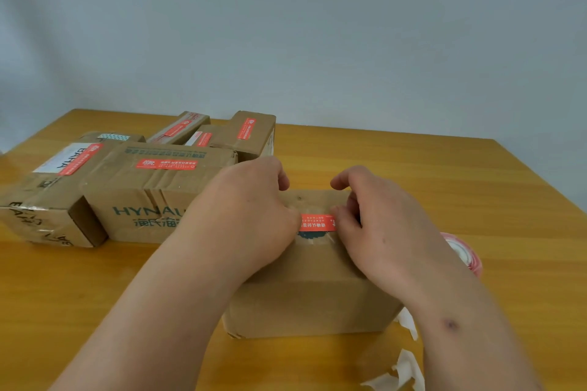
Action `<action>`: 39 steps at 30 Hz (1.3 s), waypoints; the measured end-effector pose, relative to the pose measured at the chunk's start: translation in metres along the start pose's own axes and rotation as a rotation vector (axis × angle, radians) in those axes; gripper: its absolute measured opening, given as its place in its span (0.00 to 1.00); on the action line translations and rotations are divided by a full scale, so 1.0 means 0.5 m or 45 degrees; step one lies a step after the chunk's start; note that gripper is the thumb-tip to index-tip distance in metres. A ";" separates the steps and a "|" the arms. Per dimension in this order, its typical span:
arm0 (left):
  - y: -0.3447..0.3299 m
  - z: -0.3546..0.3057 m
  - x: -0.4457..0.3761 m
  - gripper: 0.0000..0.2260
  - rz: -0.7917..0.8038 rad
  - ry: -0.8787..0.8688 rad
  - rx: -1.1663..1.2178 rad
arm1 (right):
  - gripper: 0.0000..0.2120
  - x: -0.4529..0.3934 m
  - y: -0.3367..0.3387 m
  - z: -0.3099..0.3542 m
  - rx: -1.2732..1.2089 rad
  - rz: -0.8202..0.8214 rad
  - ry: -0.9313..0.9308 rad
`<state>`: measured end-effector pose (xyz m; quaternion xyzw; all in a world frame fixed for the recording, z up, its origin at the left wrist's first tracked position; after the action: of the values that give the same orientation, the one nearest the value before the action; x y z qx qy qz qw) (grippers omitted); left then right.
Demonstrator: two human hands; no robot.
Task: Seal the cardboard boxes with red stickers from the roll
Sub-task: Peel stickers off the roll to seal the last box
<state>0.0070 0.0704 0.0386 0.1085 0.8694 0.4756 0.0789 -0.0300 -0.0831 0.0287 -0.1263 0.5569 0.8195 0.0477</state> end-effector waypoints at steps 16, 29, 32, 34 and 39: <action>-0.003 -0.002 0.011 0.11 -0.057 -0.033 -0.095 | 0.16 0.008 0.003 0.000 0.057 -0.088 -0.086; 0.010 0.004 0.014 0.13 -0.137 -0.032 -0.013 | 0.13 0.005 0.012 -0.019 -0.108 -0.089 -0.281; 0.003 0.000 0.029 0.08 -0.183 -0.085 -0.036 | 0.12 0.009 0.011 -0.016 -0.102 -0.086 -0.253; -0.004 0.005 0.034 0.08 -0.166 -0.091 -0.035 | 0.12 0.011 0.009 -0.019 -0.081 -0.069 -0.267; -0.002 0.013 0.036 0.07 -0.177 -0.095 0.026 | 0.12 0.021 0.020 -0.014 -0.120 -0.058 -0.225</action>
<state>-0.0089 0.0799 0.0335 0.0664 0.8761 0.4556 0.1429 -0.0413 -0.0941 0.0326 -0.0684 0.5083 0.8514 0.1094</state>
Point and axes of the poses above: each hand's wrist, its own x-axis away from the middle knuckle, its own y-axis out of the back of the hand, z = x × y, the point moved 3 cm from there along -x, towards the middle knuckle, and after that the axes turned 7 degrees about z, right-handed, at the moved point
